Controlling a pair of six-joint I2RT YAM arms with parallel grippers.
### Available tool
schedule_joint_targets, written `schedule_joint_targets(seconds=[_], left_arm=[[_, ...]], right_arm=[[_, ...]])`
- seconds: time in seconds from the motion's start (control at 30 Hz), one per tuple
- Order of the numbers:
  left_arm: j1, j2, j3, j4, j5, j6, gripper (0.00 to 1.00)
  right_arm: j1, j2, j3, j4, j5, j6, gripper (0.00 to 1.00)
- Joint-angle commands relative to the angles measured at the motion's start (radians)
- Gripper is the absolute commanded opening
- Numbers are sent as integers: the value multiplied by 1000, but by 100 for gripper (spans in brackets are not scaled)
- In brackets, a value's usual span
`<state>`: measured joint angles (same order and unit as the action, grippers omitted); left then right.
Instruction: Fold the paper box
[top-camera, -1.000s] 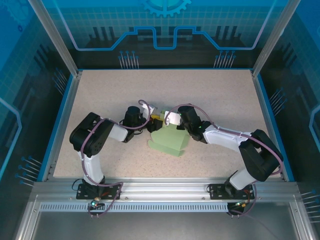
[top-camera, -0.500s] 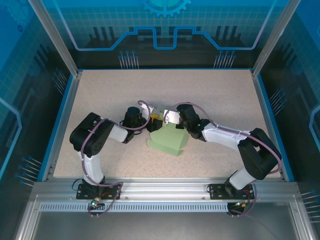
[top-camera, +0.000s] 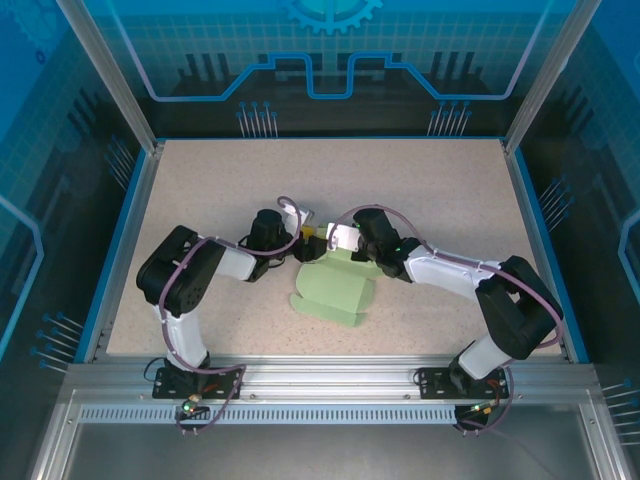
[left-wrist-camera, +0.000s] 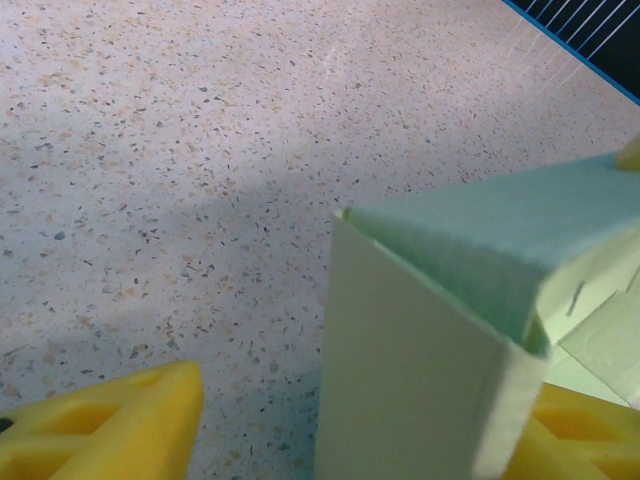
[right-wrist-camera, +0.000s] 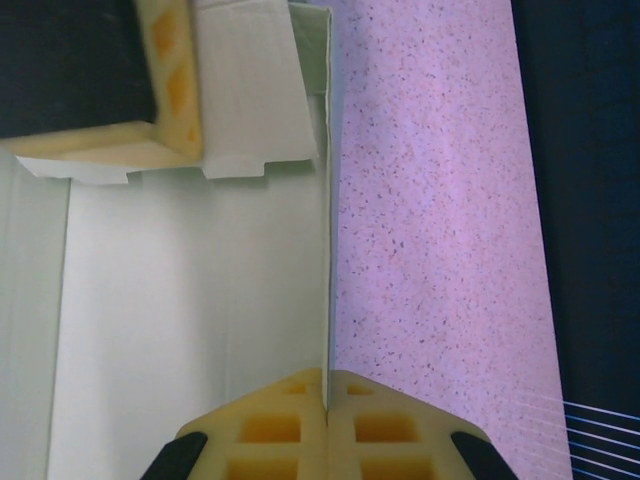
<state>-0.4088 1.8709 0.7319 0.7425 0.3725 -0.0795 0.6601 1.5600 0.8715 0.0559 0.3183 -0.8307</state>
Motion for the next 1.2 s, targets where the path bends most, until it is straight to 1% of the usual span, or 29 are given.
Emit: schedule_joint_targets(seconds=[0.0, 0.2, 0.37, 0.5, 0.6, 0.67, 0.77, 0.97, 1.17], left_arm=[[6, -33, 25, -40, -10, -6, 65], [6, -37, -5, -43, -25, 37, 57], [-6, -42, -19, -71, -57, 56, 55], [-21, -36, -16, -80, -134, 68, 49], [-29, -39, -10, -74, -207, 49, 42], [-35, -41, -3, -71, -243, 43, 41], [-54, -43, 0, -55, -270, 59, 40], [-59, -34, -31, 35, -303, 51, 39], [-59, -46, -39, 47, -299, 53, 45]], right_arm=[[-2, 12, 3, -70, -47, 10, 0], [-5, 12, 2, -60, -18, 24, 0], [-6, -5, 38, -51, -5, 54, 0], [-4, -11, 41, -56, -14, 69, 0], [-2, -11, 41, -71, -20, 76, 0], [0, -10, 41, -83, -22, 79, 0], [18, -5, 34, -78, 10, 68, 0], [60, 13, 17, -45, 103, 44, 0], [66, 27, 23, -48, 105, 56, 0]])
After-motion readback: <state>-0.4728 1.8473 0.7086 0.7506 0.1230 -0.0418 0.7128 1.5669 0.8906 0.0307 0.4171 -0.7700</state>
